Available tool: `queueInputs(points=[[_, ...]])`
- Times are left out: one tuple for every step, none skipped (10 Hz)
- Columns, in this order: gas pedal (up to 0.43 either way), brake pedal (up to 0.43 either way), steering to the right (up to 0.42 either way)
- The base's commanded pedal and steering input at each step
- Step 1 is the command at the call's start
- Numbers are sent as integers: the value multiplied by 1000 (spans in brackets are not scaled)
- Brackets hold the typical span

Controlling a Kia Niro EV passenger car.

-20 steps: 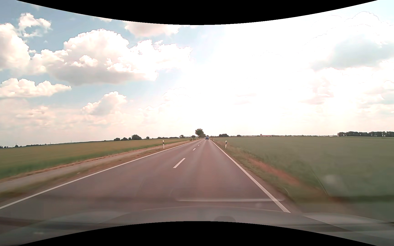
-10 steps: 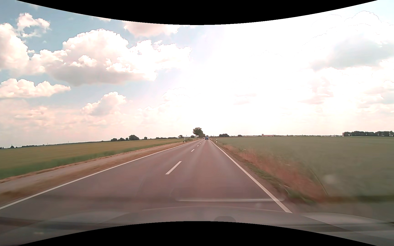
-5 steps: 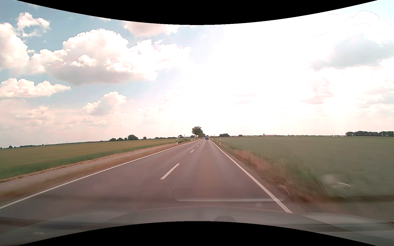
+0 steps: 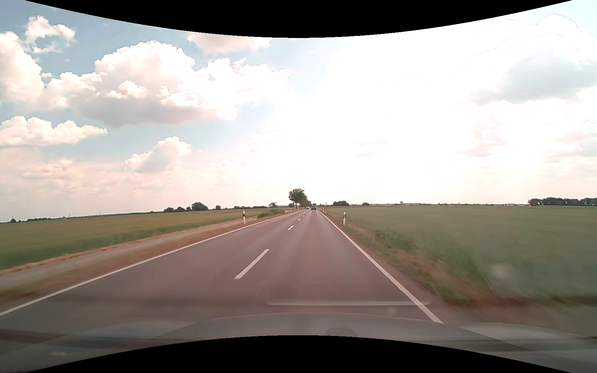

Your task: Follow the waypoints while adhering to traffic rules and regulations

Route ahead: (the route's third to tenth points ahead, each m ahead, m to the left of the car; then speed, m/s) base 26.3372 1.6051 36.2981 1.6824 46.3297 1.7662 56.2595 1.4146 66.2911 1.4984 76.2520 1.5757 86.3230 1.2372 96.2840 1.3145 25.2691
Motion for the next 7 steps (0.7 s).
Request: queueInputs(points=[[197,0,-2],[240,0,-2],[240,0,-2],[240,0,-2],[240,0,-2],[240,0,-1],[228,0,0]])
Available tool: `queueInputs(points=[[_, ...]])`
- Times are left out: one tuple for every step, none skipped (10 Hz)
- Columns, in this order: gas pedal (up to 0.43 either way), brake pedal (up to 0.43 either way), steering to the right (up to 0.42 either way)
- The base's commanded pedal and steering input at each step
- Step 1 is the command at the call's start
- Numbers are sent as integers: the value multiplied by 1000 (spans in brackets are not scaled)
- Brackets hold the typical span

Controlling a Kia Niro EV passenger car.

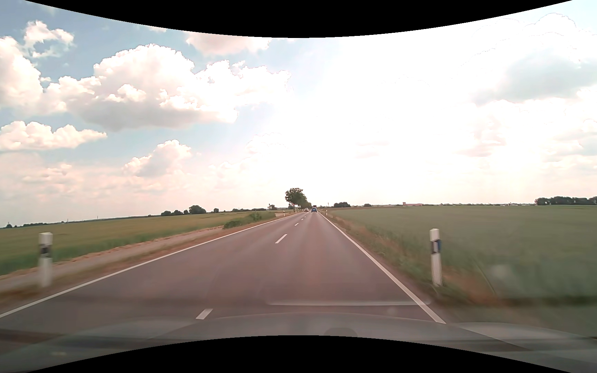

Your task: Follow the waypoints while adhering to traffic rules and regulations

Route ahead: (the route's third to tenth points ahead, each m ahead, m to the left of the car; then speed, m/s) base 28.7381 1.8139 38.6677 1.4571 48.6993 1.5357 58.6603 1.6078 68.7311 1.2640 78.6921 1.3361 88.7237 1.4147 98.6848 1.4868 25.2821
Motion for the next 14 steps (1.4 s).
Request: queueInputs(points=[[209,0,1],[197,0,1],[197,0,1],[197,0,1],[197,0,1],[197,0,1],[197,0,0],[189,0,-3],[189,0,-4],[189,0,-4],[177,0,-4],[177,0,-4],[177,0,-4],[177,0,-3]])
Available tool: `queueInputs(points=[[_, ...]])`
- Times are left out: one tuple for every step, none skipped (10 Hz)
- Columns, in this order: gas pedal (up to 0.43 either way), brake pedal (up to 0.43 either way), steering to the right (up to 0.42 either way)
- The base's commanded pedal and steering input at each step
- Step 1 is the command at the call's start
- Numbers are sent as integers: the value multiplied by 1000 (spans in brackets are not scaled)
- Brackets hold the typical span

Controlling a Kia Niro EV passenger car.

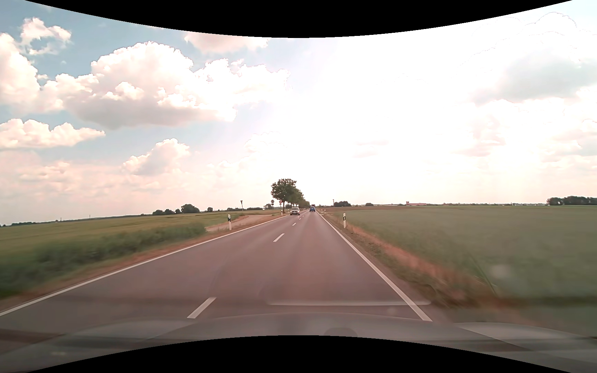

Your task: Follow the waypoints while adhering to traffic rules and regulations

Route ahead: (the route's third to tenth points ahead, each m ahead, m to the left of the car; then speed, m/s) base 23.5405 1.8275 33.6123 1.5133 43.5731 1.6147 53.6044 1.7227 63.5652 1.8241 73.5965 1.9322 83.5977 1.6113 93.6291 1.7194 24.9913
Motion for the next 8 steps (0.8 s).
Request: queueInputs(points=[[177,0,-3],[177,0,-3],[177,0,-2],[177,0,-2],[177,0,-2],[177,0,-1],[177,0,-2],[177,0,-2]])
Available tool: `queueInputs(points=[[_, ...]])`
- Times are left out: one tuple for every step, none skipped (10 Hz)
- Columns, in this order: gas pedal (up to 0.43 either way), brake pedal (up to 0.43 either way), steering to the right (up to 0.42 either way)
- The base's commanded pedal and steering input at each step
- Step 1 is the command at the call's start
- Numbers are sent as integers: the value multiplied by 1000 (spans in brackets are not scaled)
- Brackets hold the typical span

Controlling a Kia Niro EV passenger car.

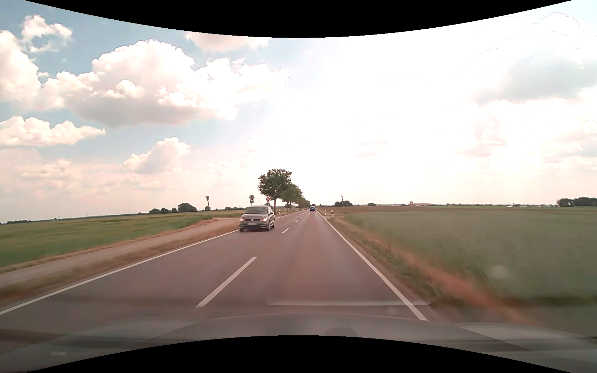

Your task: Follow the waypoints while adhering to traffic rules and regulations

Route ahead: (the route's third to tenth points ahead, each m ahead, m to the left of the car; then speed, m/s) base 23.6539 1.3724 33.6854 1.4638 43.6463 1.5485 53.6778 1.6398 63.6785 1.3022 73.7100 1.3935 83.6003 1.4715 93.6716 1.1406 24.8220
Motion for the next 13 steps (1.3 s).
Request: queueInputs(points=[[177,0,-2],[189,0,-2],[189,0,-2],[189,0,-2],[189,0,-2],[189,0,-2],[189,0,-3],[189,0,-3],[189,0,-3],[189,0,-3],[189,0,-3],[189,0,-3],[189,0,-3]])
